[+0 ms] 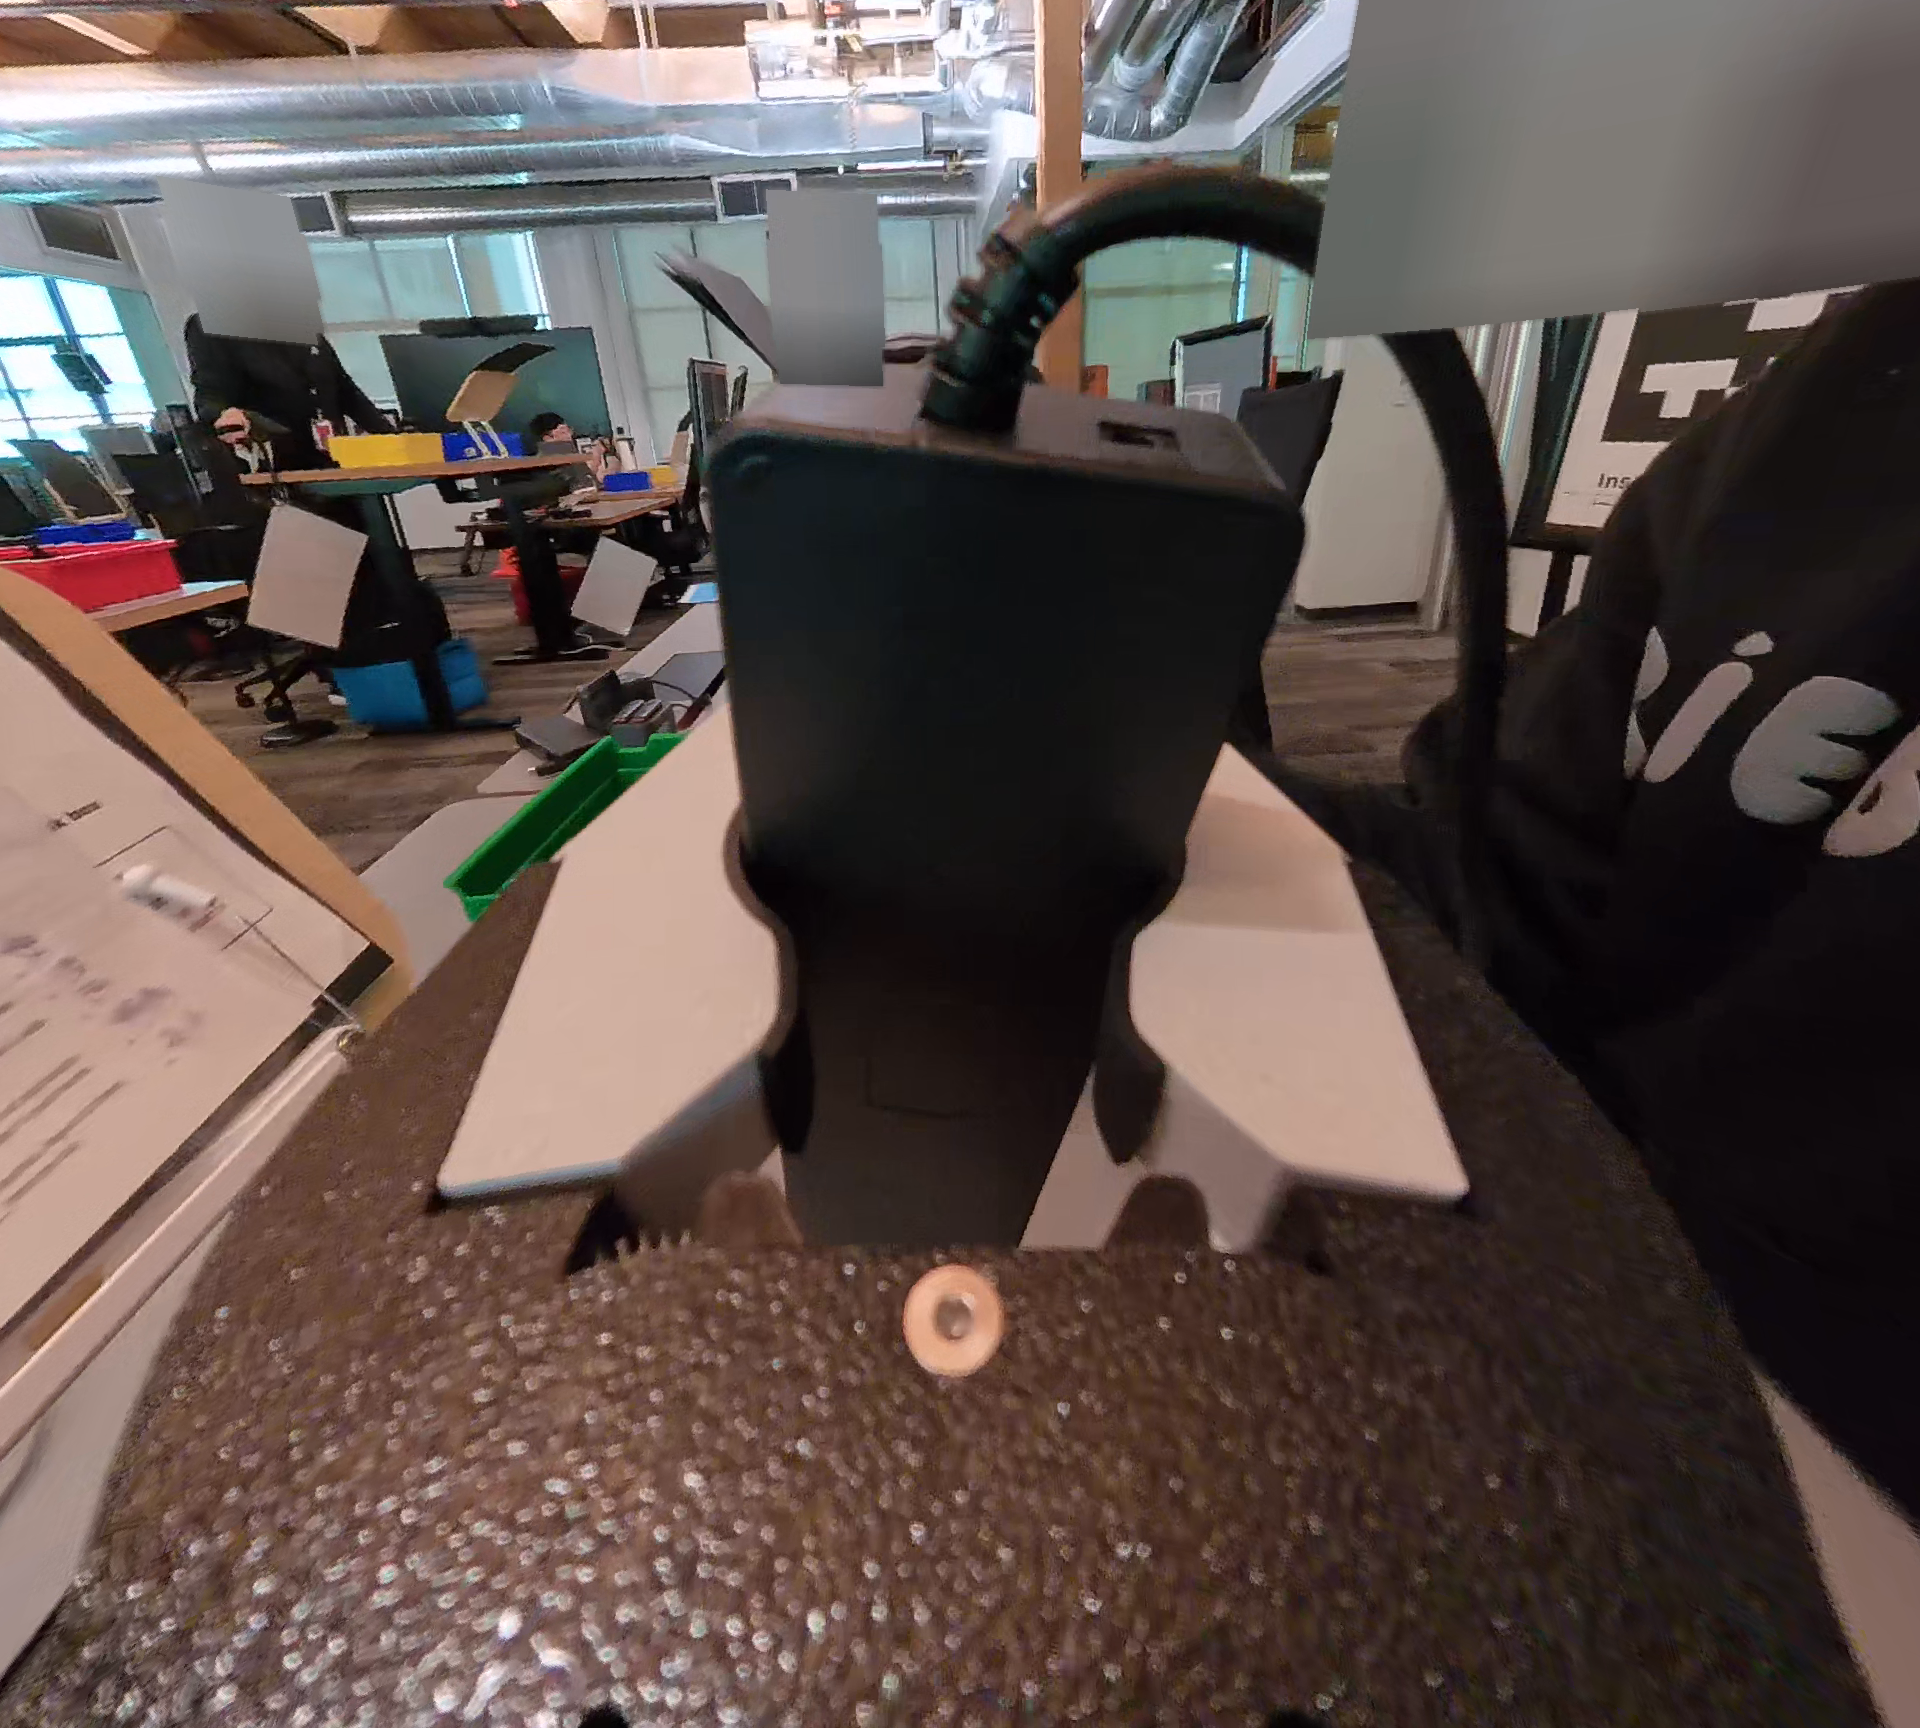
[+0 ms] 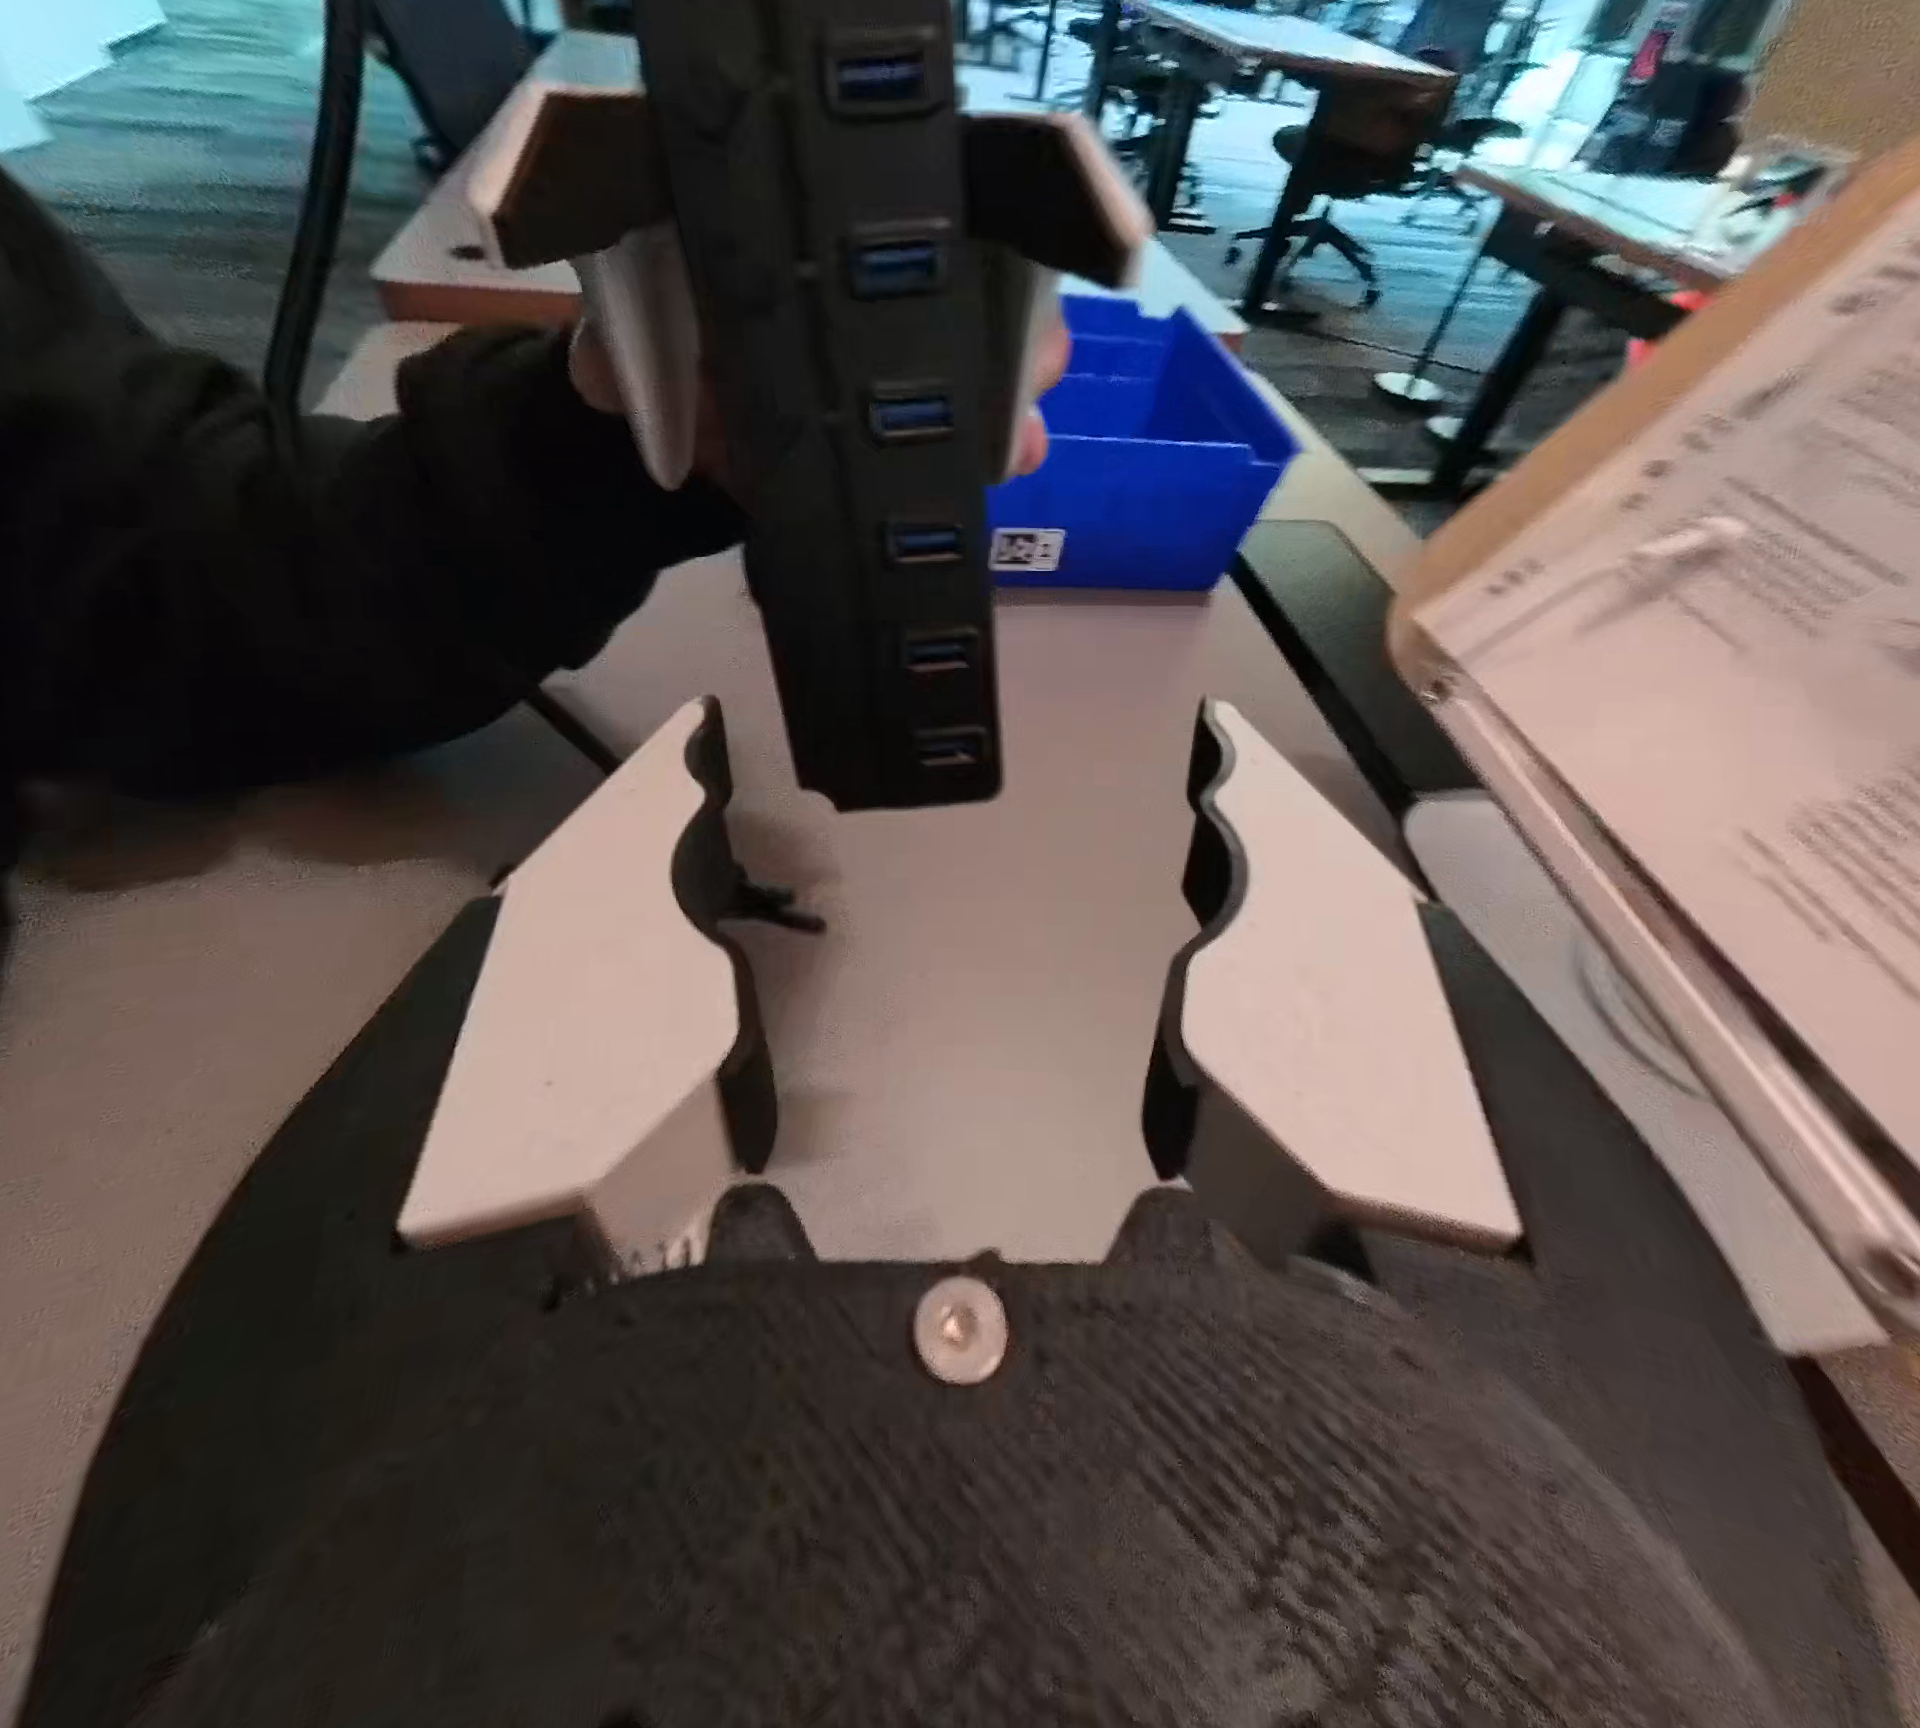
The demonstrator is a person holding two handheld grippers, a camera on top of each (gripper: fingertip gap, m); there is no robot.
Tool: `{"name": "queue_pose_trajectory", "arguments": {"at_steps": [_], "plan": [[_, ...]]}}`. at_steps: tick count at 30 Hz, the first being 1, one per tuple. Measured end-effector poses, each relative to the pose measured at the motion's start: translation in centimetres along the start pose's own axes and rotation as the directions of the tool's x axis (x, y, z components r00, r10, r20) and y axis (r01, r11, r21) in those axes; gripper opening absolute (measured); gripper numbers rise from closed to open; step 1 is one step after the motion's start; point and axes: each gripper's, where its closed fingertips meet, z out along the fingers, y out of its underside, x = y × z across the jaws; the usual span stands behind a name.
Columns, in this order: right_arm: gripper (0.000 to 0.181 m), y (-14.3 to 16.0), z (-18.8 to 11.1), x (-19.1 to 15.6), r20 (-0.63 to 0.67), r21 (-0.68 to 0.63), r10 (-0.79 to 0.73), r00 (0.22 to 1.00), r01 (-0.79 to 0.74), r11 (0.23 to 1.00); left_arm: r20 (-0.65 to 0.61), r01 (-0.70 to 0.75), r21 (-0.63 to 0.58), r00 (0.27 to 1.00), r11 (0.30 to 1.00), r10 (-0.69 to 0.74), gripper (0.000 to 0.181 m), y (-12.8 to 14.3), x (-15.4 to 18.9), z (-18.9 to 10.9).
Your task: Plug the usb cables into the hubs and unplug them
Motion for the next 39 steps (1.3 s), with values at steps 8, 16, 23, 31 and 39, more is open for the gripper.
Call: {"name": "queue_pose_trajectory", "arguments": {"at_steps": [8, 16, 23, 31, 39], "plan": [[0.054, 0.0, 5.4, -1.5, 0.009, 0.016, -0.141, 0.990, 0.141, 0.990, 0.027, -0.030, -0.121, 0.999, 0.992, 0.033, 0.063, 1.6, -0.1, 0.7], [0.053, 0.0, -0.7, 6.4, -0.420, -0.280, -0.444, 0.791, 0.352, 0.893, 0.247, -0.029, -0.270, 0.964, 0.962, 0.098, 0.082, 2.9, -3.0, -0.3], [0.053, -2.6, -9.0, 10.6, -0.592, -0.596, -0.751, 0.292, 0.469, 0.652, 0.400, 0.139, -0.232, 0.916, 0.963, -0.036, 0.083, 2.8, -5.8, -4.8], [0.054, -1.6, -8.3, 10.8, -0.402, -0.807, -0.907, 0.125, 0.419, 0.416, 0.278, 0.116, -0.272, 0.960, 0.955, -0.038, 0.077, 1.4, -1.9, -1.6], [0.053, -2.8, -6.7, 9.5, -0.361, -0.810, -0.930, 0.066, 0.472, 0.347, 0.452, 0.107, -0.430, 0.885, 0.896, 0.111, 0.022, 4.3, -4.5, -0.2]]}}
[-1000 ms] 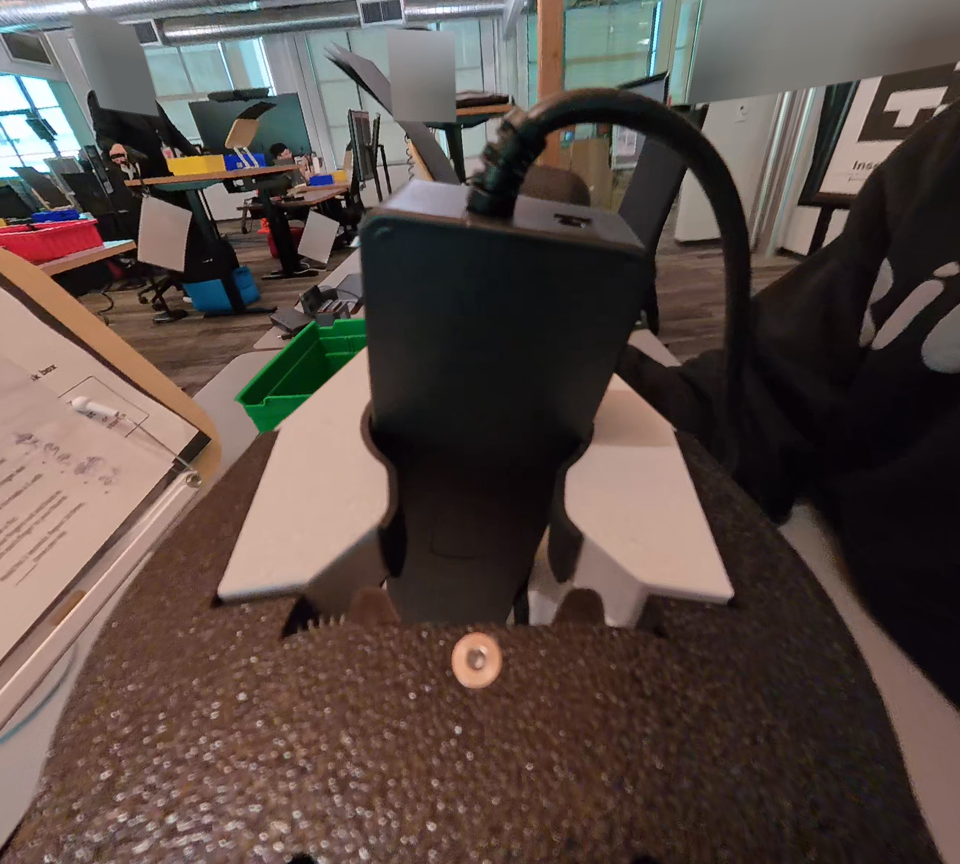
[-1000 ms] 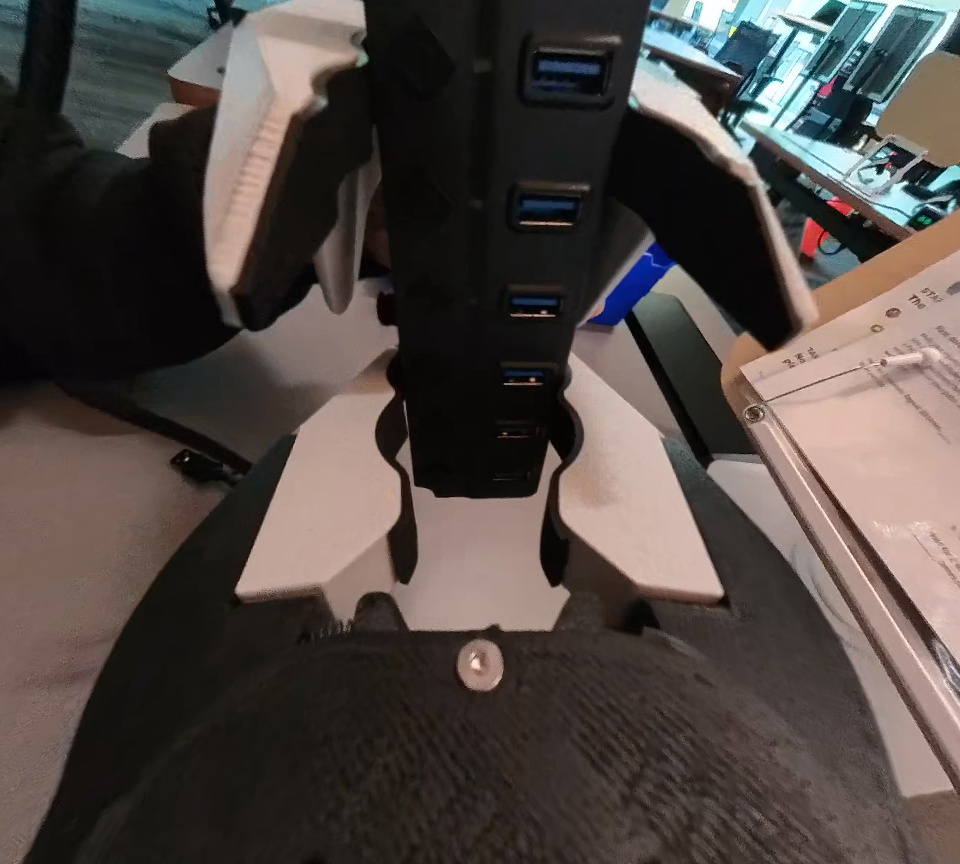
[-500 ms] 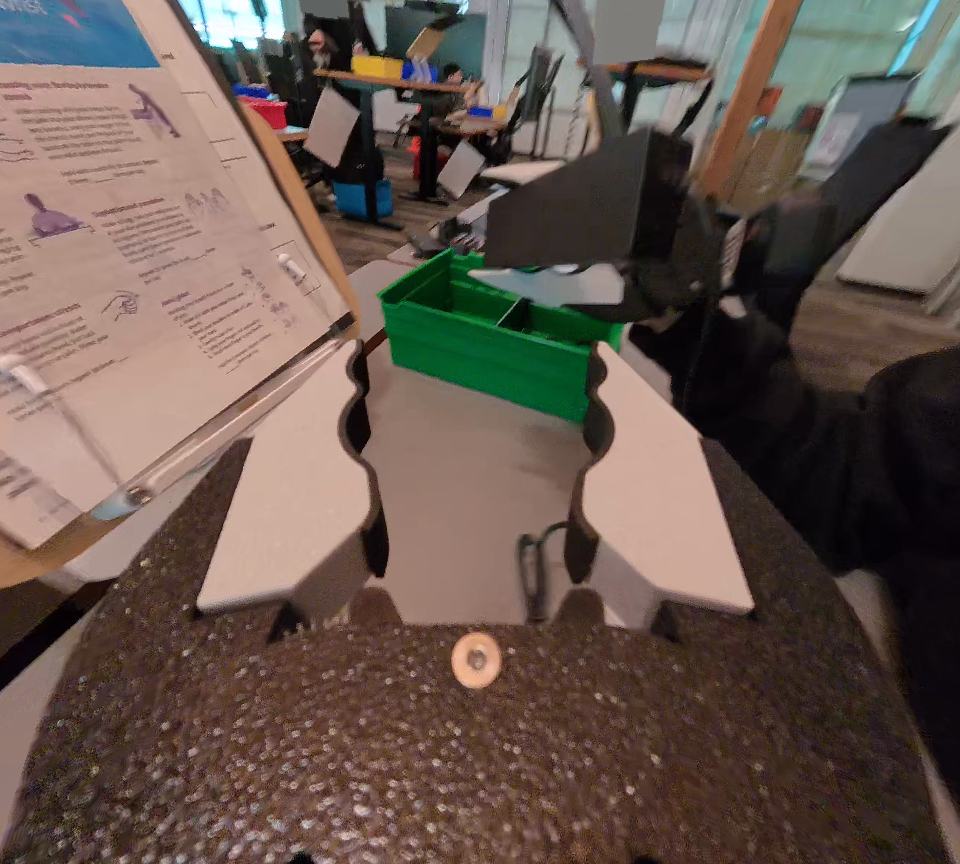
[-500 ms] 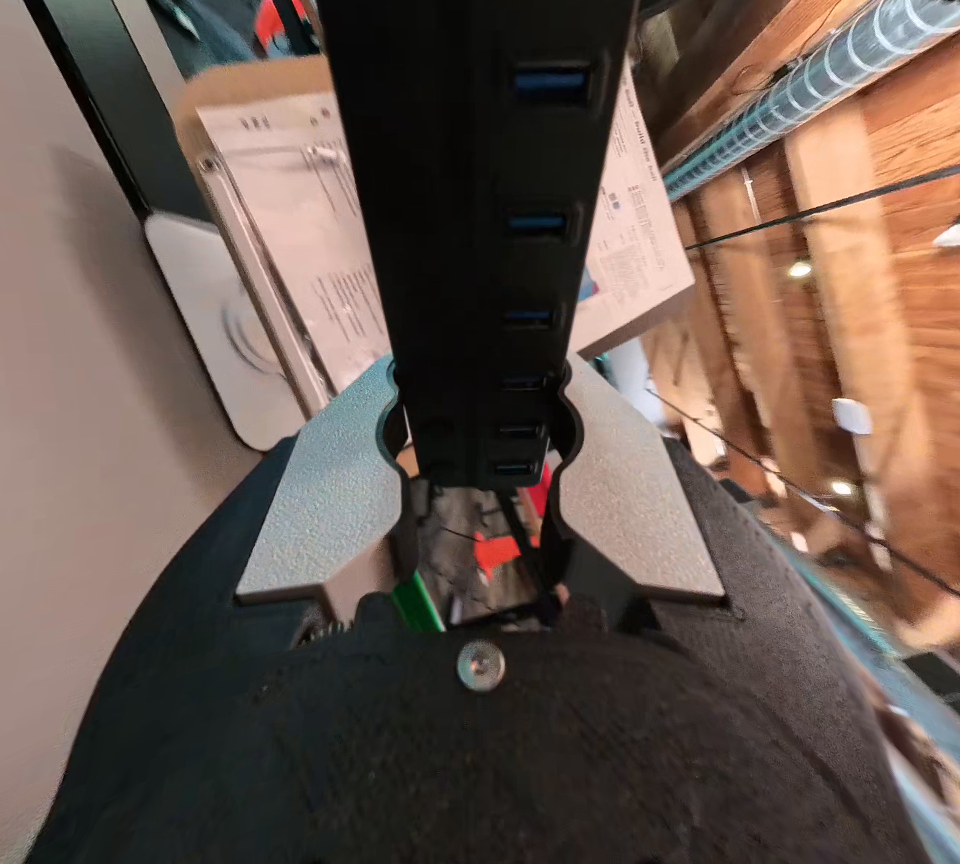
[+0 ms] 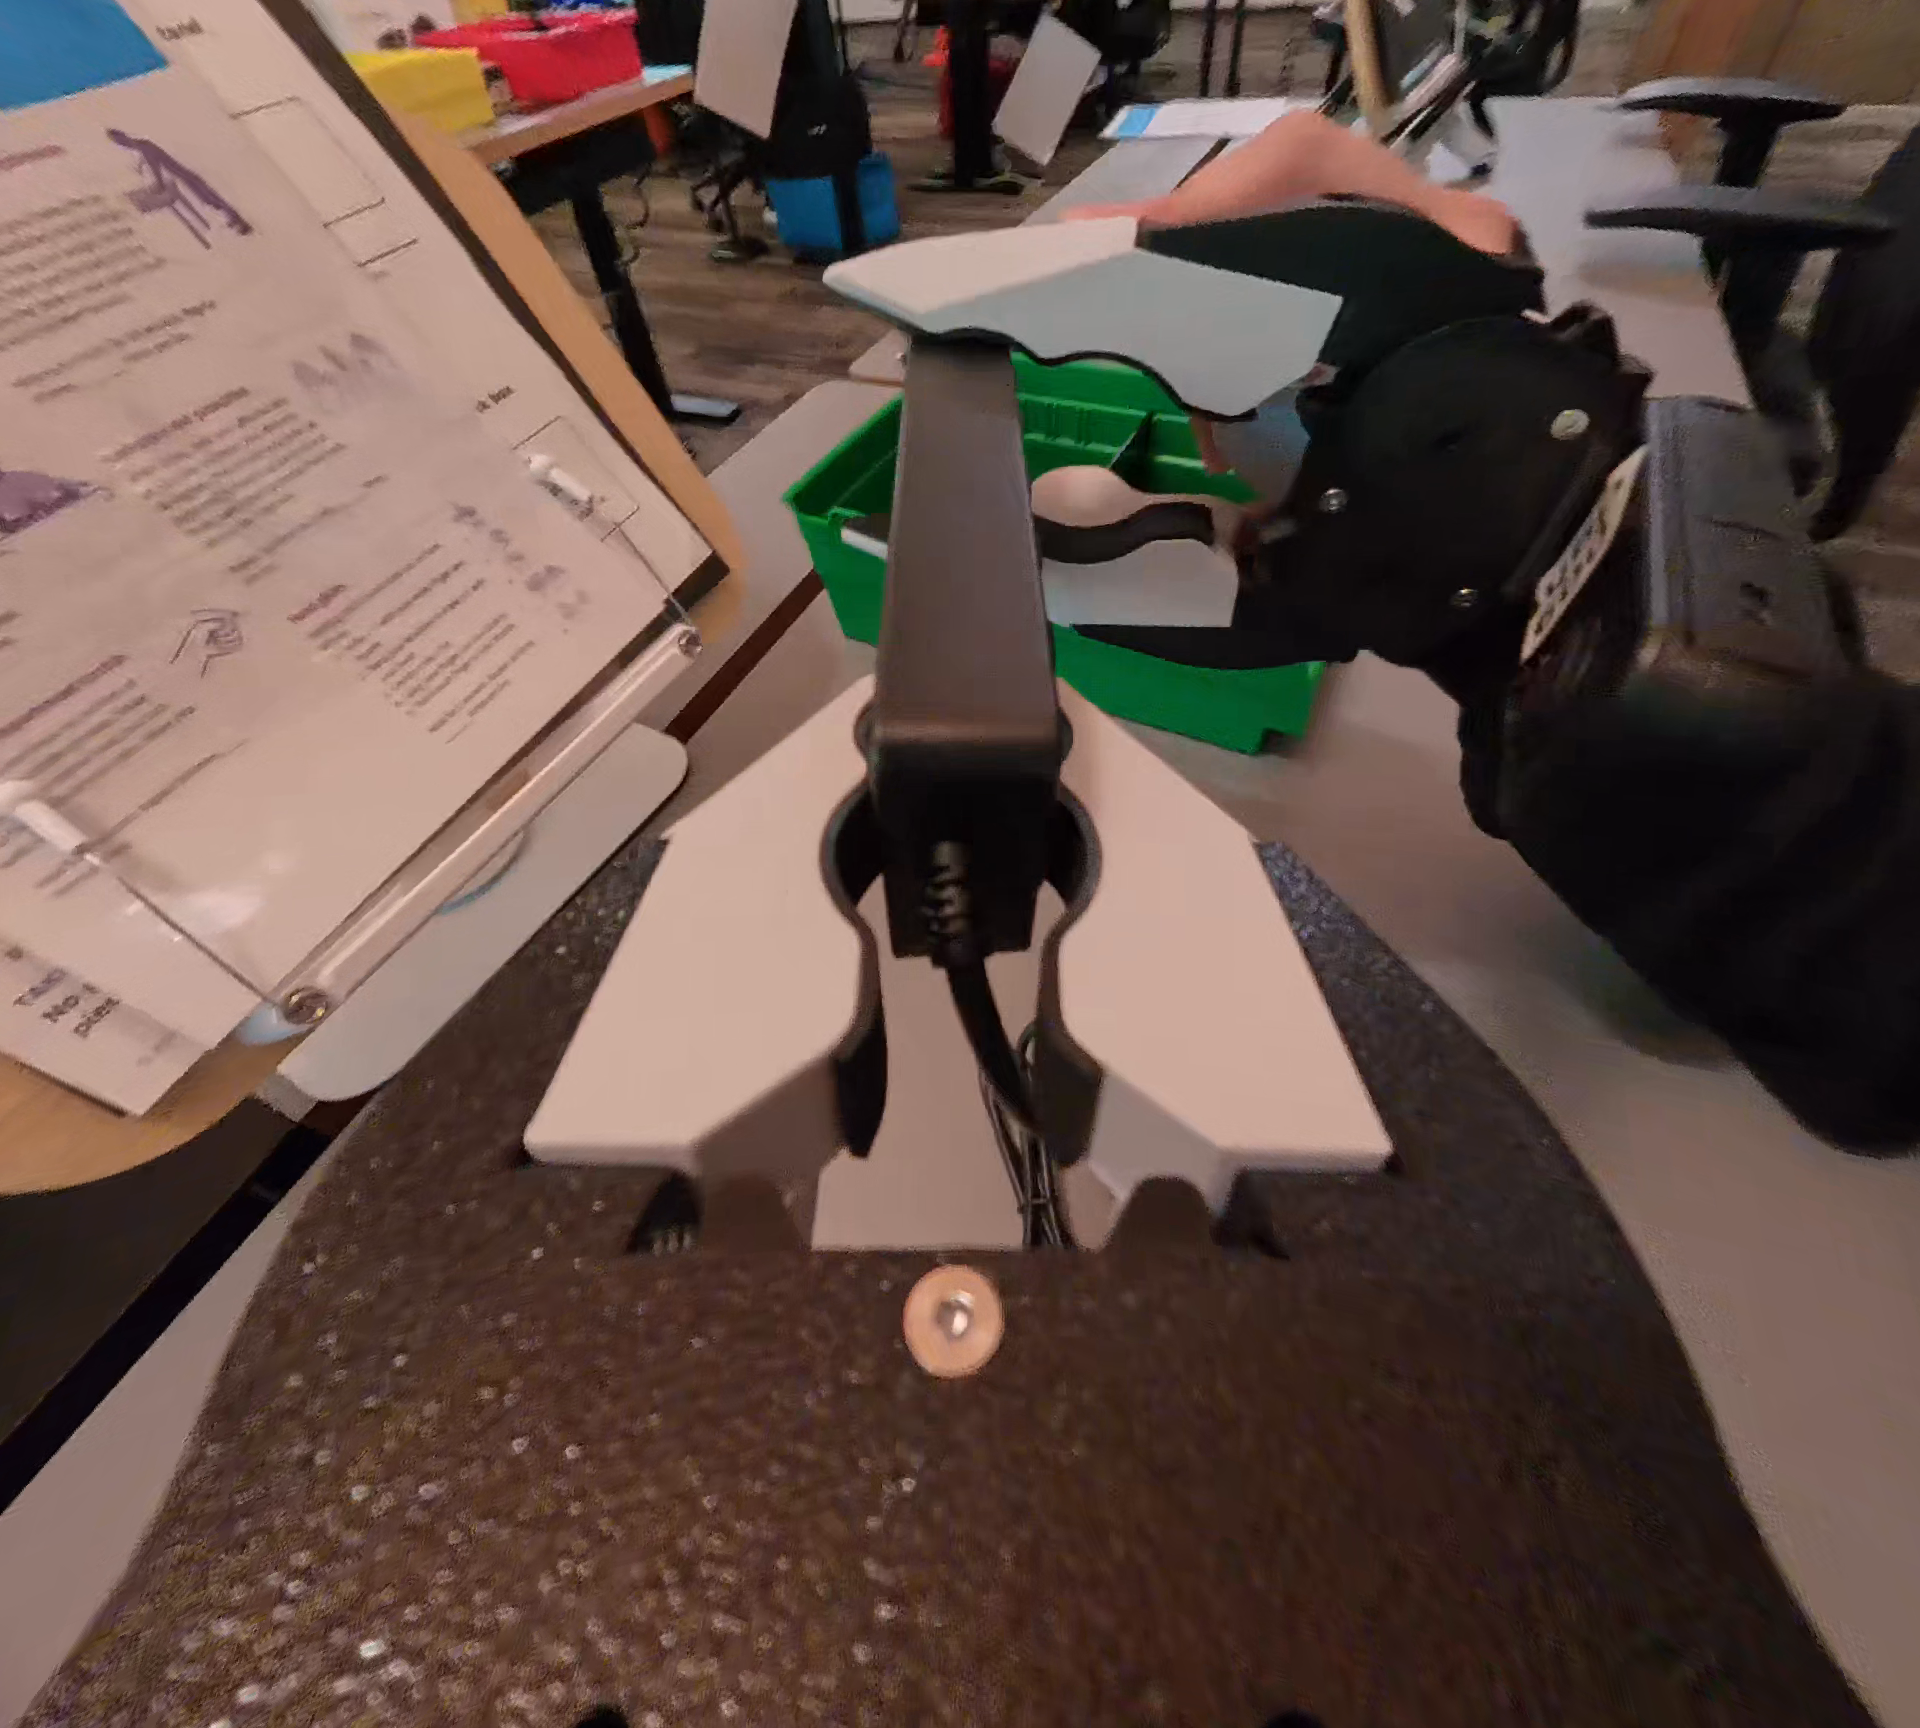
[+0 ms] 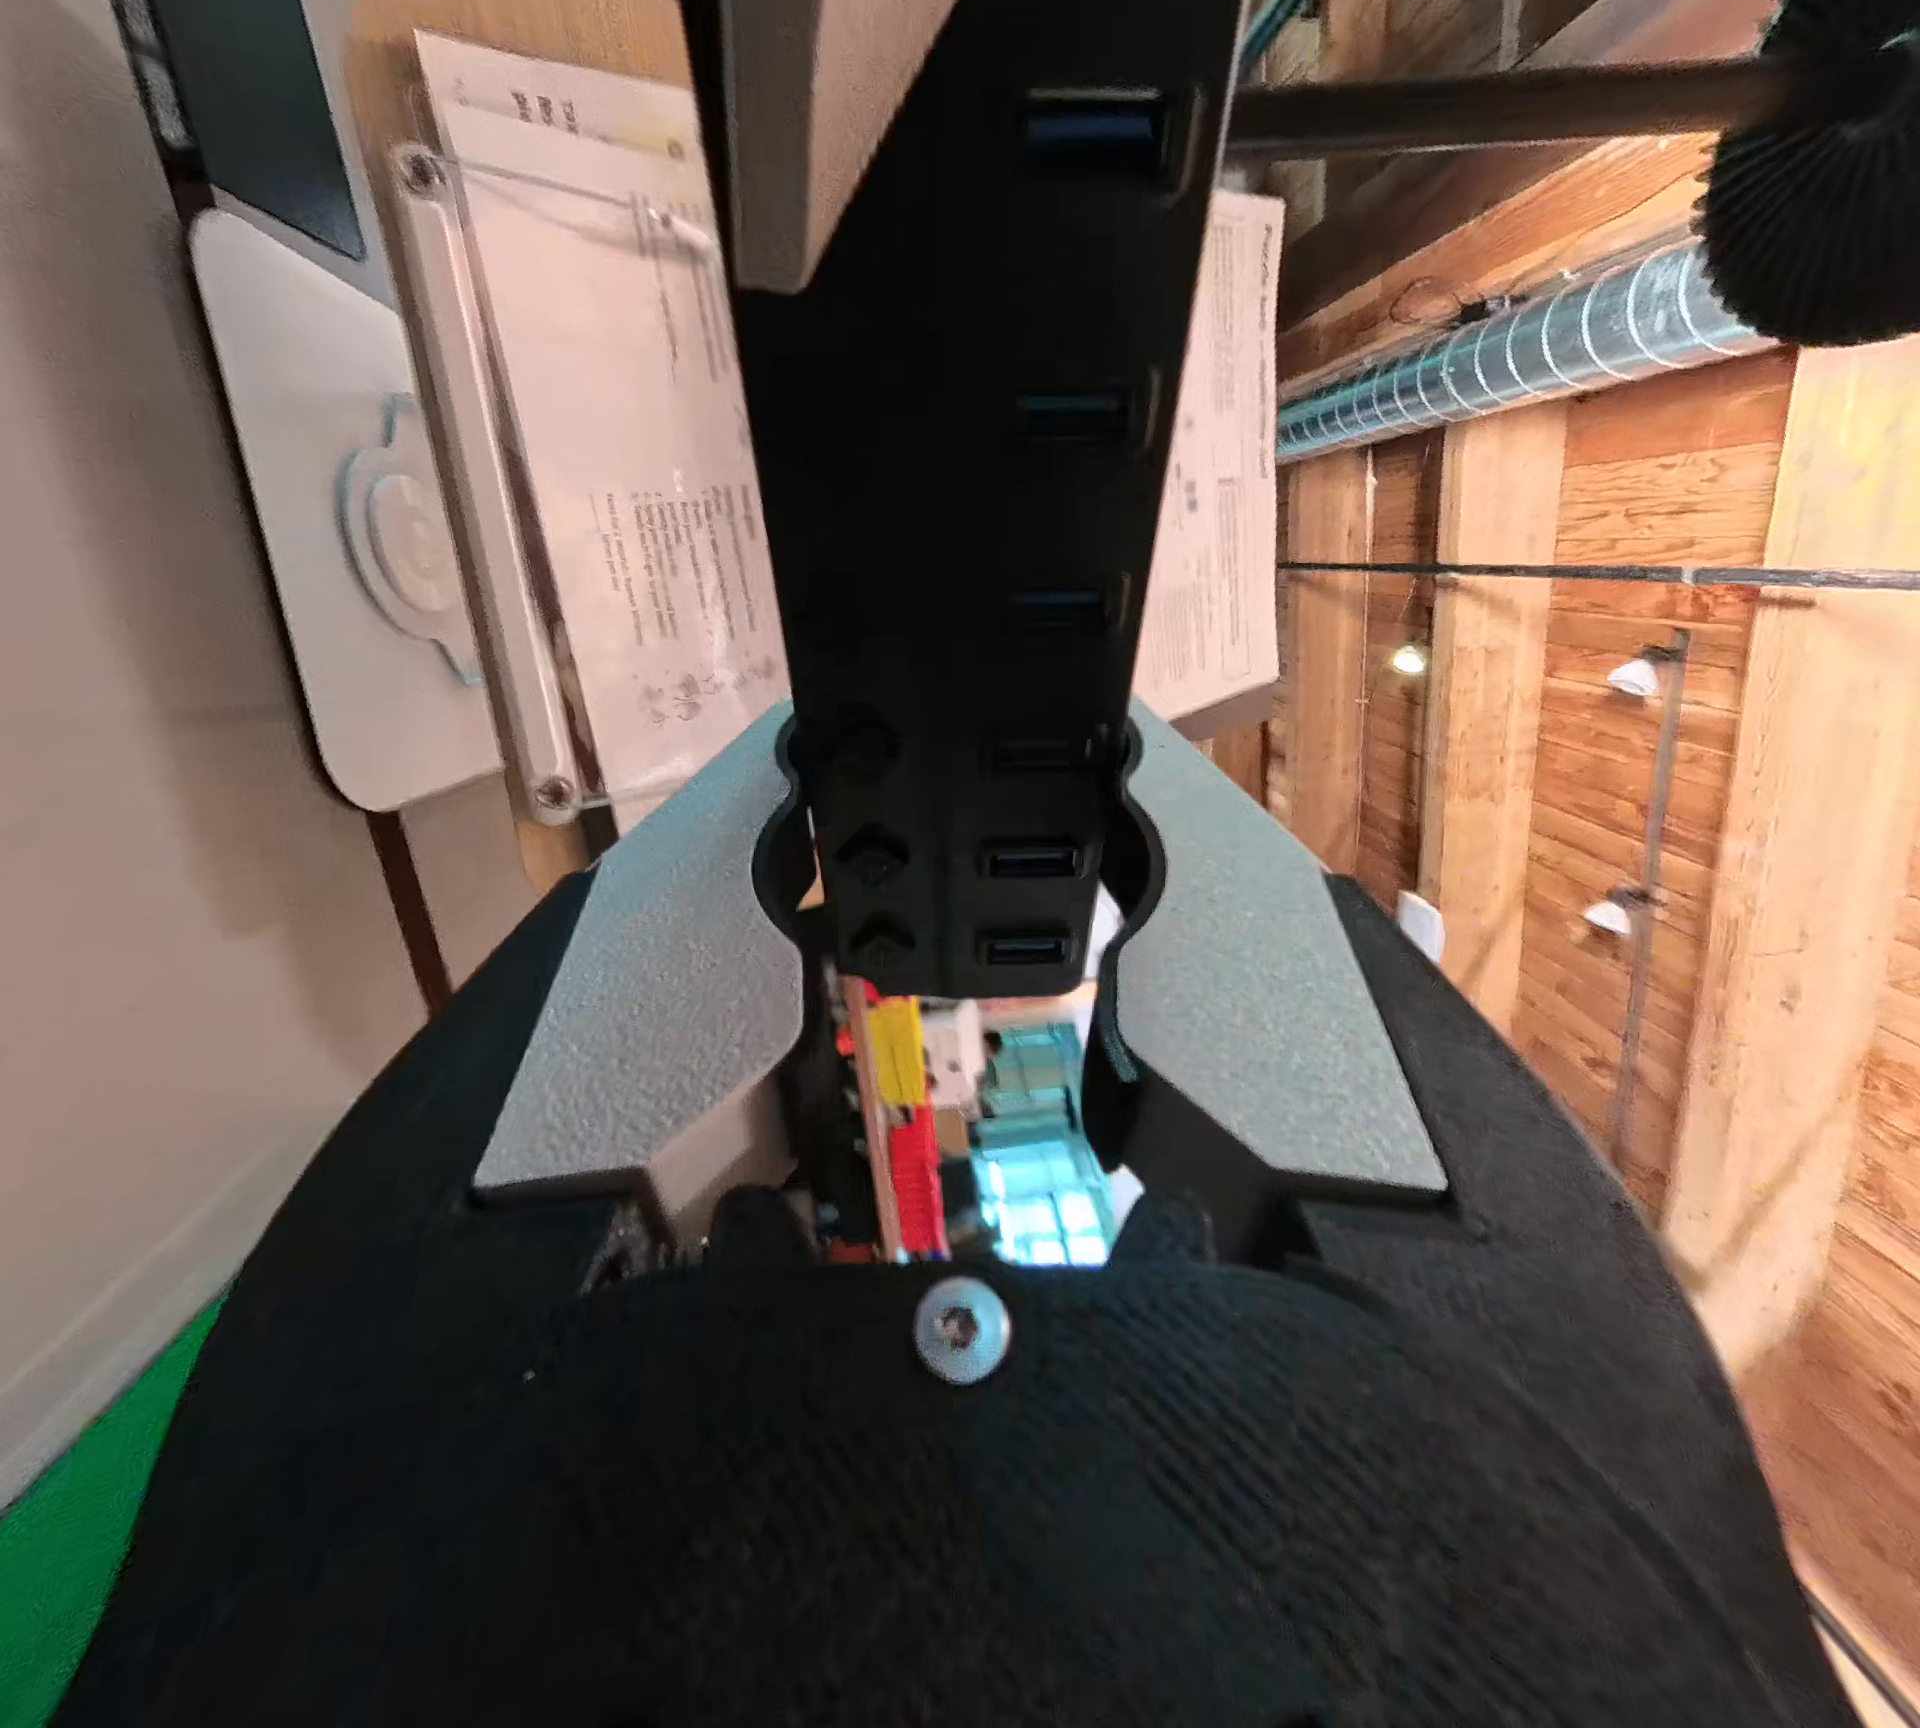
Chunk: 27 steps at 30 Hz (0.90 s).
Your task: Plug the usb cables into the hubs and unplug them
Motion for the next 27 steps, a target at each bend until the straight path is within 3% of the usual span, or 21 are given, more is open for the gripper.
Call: {"name": "queue_pose_trajectory", "arguments": {"at_steps": [4, 6, 8, 11, 15, 21, 24, 27], "plan": [[0.056, -0.4, -0.5, -0.8, 0.080, 0.126, 0.131, 0.988, -0.141, 0.982, -0.070, 0.036, 0.061, 0.997, 0.998, -0.032, 0.022, -0.1, -0.4, -0.4], [0.068, -0.3, -1.5, -2.0, 0.253, 0.139, 0.262, 0.931, -0.303, 0.943, -0.064, 0.012, 0.067, 0.998, 0.998, -0.008, 0.022, 0.2, -1.0, -0.5], [0.073, -0.6, -2.9, -2.4, 0.395, 0.139, 0.376, 0.839, -0.459, 0.878, -0.055, -0.091, 0.058, 0.994, 0.994, 0.094, 0.022, 0.8, -1.3, -0.8], [0.072, -2.1, -4.2, -1.2, 0.456, 0.184, 0.428, 0.780, -0.553, 0.812, -0.027, -0.344, 0.069, 0.938, 0.936, 0.346, 0.022, 0.8, -0.7, -1.3], [0.069, -4.5, -4.3, -2.6, 0.516, 0.193, 0.330, 0.791, -0.482, 0.854, -0.026, -0.616, 0.076, 0.785, 0.784, 0.619, 0.021, 0.9, 1.5, -1.0], [0.026, -5.4, -4.1, -4.5, 0.551, 0.208, 0.194, 0.811, -0.359, 0.910, -0.005, -0.774, -0.042, 0.632, 0.632, 0.775, 0.022, 2.2, 1.5, 0.1], [0.024, -5.3, -3.6, -4.8, 0.552, 0.203, 0.192, 0.811, -0.354, 0.913, 0.014, -0.776, -0.089, 0.626, 0.624, 0.780, 0.023, 2.4, 1.0, 0.2], [0.023, -4.0, -2.7, -3.3, 0.463, 0.164, 0.250, 0.850, -0.360, 0.919, 0.130, -0.688, -0.072, 0.712, 0.722, 0.690, 0.034, 0.9, -0.3, -0.2]]}}
